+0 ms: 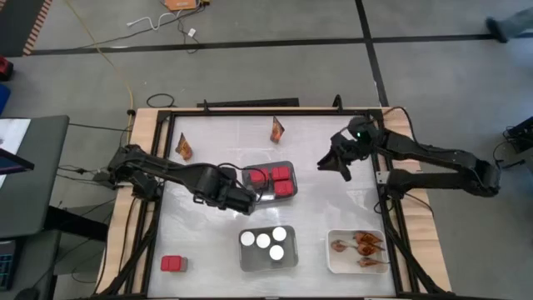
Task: Sort spices by type
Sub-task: Put the white seasoning bottle into the gray bin, then put the red seasoning can into the black bin
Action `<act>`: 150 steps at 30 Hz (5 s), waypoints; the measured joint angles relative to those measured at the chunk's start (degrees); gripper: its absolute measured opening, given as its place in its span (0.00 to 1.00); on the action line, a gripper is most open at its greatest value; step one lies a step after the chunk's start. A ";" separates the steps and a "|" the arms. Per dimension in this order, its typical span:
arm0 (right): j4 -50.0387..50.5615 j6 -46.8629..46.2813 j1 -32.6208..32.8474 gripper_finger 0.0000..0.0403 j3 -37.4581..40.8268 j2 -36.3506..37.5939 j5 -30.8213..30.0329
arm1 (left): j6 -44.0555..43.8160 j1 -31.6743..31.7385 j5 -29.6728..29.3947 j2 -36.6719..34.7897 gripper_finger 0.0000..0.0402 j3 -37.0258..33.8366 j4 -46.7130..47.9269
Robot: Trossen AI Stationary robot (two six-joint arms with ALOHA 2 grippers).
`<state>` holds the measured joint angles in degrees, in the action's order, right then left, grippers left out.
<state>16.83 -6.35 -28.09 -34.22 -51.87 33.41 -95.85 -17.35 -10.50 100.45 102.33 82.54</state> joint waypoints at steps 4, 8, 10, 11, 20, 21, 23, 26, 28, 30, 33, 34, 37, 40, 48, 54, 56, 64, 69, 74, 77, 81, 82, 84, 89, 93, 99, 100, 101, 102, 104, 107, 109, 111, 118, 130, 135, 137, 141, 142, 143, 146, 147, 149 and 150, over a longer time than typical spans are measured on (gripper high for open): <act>4.69 9.71 -6.09 0.30 -1.00 -1.12 3.96 | 0.66 -0.67 -0.26 1.06 0.48 1.50 -1.79; 9.49 20.47 -9.98 0.28 -3.03 -0.28 3.93 | -2.74 -2.16 -1.11 0.85 0.48 1.80 -6.21; 10.44 22.65 -10.87 0.27 -3.51 0.26 3.93 | -6.26 -3.49 -1.11 0.94 0.48 1.80 -7.66; 10.40 22.83 -11.15 0.27 -3.62 0.46 3.94 | -8.54 -4.28 -1.08 0.98 0.48 1.80 -8.26; 13.78 28.07 -11.47 0.27 -3.63 0.52 3.95 | -19.15 -10.37 -3.93 4.00 0.48 5.28 -15.73; 13.79 27.41 -11.40 0.27 -3.63 0.52 3.93 | -19.06 -10.69 -3.32 4.70 0.48 6.07 -16.57; 13.98 25.88 -11.35 0.27 -3.63 0.52 3.93 | -18.47 -11.05 -2.26 5.72 0.48 8.01 -17.36; 13.94 25.05 -11.33 0.27 -3.63 0.50 3.94 | -18.06 -11.96 2.08 7.55 0.48 11.45 -18.70; 13.75 25.03 -11.31 0.27 -3.63 0.41 3.95 | -17.83 -12.79 3.75 8.63 0.48 13.65 -18.49; 13.54 25.03 -11.33 0.27 -3.63 0.41 3.93 | -18.14 -13.34 5.04 10.13 0.48 14.96 -18.01; 13.59 24.65 -11.33 0.27 -3.63 0.41 3.93 | -18.71 -14.07 7.20 12.42 0.48 15.27 -18.02; 13.59 24.21 -11.35 0.27 -3.63 0.41 3.93 | -19.04 -14.17 7.78 13.25 0.48 15.25 -17.70; 13.50 23.32 -11.39 0.27 -3.63 0.41 3.91 | -19.83 -14.18 9.99 15.45 0.48 15.25 -17.56; 13.50 22.91 -11.42 0.27 -3.63 0.41 3.78 | -20.38 -14.16 10.27 17.16 0.48 15.25 -17.46; 13.58 21.21 -11.42 0.27 -3.63 0.41 3.72 | -21.88 -14.07 10.32 22.24 0.48 15.25 -17.04; 13.59 21.23 -11.42 0.27 -3.63 0.41 3.65 | -23.90 -13.94 10.26 25.25 0.48 15.16 -17.08; 13.59 21.23 -11.42 0.27 -3.63 0.41 3.58 | -24.36 -13.94 10.14 25.56 0.50 15.01 -17.09; 13.65 21.25 -11.44 0.27 -3.61 0.41 3.54 | -25.52 -13.81 8.72 27.37 0.52 14.59 -17.59; 13.98 21.29 -11.44 0.27 -3.61 0.41 3.56 | -27.21 -13.44 6.37 28.17 0.53 14.59 -17.64; 14.05 21.37 -11.43 0.27 -3.61 0.41 3.56 | -28.86 -13.40 5.70 28.14 0.53 14.59 -17.02; 14.05 21.37 -11.44 0.27 -3.61 0.41 3.56 | -28.88 -13.43 5.70 28.14 0.53 14.59 -16.44; 14.05 21.38 -11.42 0.27 -3.61 0.41 3.56 | -28.90 -13.42 5.68 28.07 0.53 12.68 -18.26; 14.05 21.38 -11.42 0.27 -3.61 0.41 3.56 | -28.90 -13.42 5.68 28.17 0.53 12.60 -18.10; 14.05 21.38 -11.44 0.27 -3.61 0.41 3.56 | -28.90 -13.42 5.45 28.19 0.53 12.60 -18.08; 14.05 21.38 -11.44 0.27 -3.61 0.41 3.56 | -28.12 -13.37 4.94 28.91 0.53 12.69 -18.65; 14.03 21.36 -11.42 0.27 -3.61 0.41 3.56 | -26.64 -13.37 4.96 28.97 0.53 12.69 -19.57; 14.05 21.36 -11.42 0.27 -3.61 0.41 3.57 | -26.68 -13.37 4.96 29.00 0.54 12.69 -19.16; 14.05 21.36 -11.42 0.27 -3.61 0.41 3.56 | -26.59 -13.37 4.96 29.00 0.54 12.69 -19.23; 14.05 21.36 -11.42 0.27 -3.61 0.41 3.56 | -26.56 -13.37 4.96 29.00 0.55 12.69 -19.26; 14.04 21.36 -11.44 0.27 -3.61 0.41 3.57 | -26.47 -13.37 4.96 29.00 0.55 12.69 -19.38; 14.03 21.36 -11.44 0.27 -3.61 0.41 3.57 | -25.55 -13.37 4.97 29.00 0.58 12.69 -19.84; 14.05 21.34 -11.42 0.27 -3.61 0.41 3.58 | -23.78 -13.35 4.98 29.00 0.63 12.69 -21.10; 14.05 21.34 -11.44 0.27 -3.61 0.41 3.58 | -23.90 -13.35 5.01 29.00 0.66 12.69 -20.87; 14.05 21.34 -11.43 0.27 -3.61 0.41 3.58 | -24.68 -13.35 5.07 29.00 0.69 12.69 -20.43; 14.06 21.22 -11.43 0.27 -3.61 0.41 3.58 | -25.76 -13.35 5.14 29.02 0.71 13.15 -19.73; 14.08 19.70 -11.44 0.27 -3.61 0.41 3.61 | -23.92 -13.48 5.09 29.02 0.71 21.36 -8.29; 14.07 18.52 -11.44 0.27 -3.61 0.41 3.61 | -21.26 -13.51 5.11 29.02 0.71 27.97 -1.12; 14.07 17.85 -11.42 0.27 -3.61 0.41 3.61 | -18.33 -13.51 5.09 29.02 0.71 31.16 2.25; 14.05 15.59 -11.43 0.27 -3.61 0.41 3.60 | -14.91 -13.19 4.64 26.54 0.71 31.28 7.60; 14.03 14.96 -11.42 0.27 -3.61 0.41 3.57 | -13.21 -12.89 4.08 25.69 0.71 30.59 7.89; 13.99 14.14 -11.44 0.27 -3.61 0.41 3.32 | -10.10 -12.65 2.86 24.64 0.71 30.00 7.69; 13.70 11.20 -11.43 0.27 -3.61 0.41 2.38 | 4.51 -10.93 -1.23 22.04 0.71 29.74 7.35; 13.54 10.22 -11.44 0.27 -3.60 0.41 2.33 | 9.24 -10.14 -2.24 21.33 0.71 29.74 7.47; 12.89 7.69 -11.40 0.27 -3.60 0.41 2.23 | 19.01 -8.55 -3.96 20.12 0.71 29.74 7.51; 12.68 6.34 -11.40 0.27 -3.58 0.41 2.23 | 23.40 -7.62 -4.78 19.56 0.71 29.74 7.46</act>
<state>29.50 -0.01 -39.48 -37.80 -51.46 35.64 -72.44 -24.97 -15.29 120.01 132.07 90.00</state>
